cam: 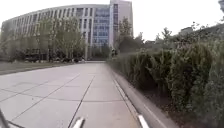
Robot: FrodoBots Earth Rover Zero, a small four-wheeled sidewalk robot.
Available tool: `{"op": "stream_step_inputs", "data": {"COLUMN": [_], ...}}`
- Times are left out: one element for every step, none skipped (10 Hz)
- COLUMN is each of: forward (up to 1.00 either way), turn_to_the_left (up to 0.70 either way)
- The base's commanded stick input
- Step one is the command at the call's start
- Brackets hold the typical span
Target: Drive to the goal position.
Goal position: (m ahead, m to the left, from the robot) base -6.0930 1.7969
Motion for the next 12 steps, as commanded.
{"op": "stream_step_inputs", "data": {"forward": [0.04,0.04,0.04,0.04,0.04,0.04,0.04,0.04,0.04,0.04,0.04,0.04], "turn_to_the_left": [0.0,0.0,0.0,0.0,0.0,0.0,0.0,0.0,0.0,0.0,0.0,0.0]}}
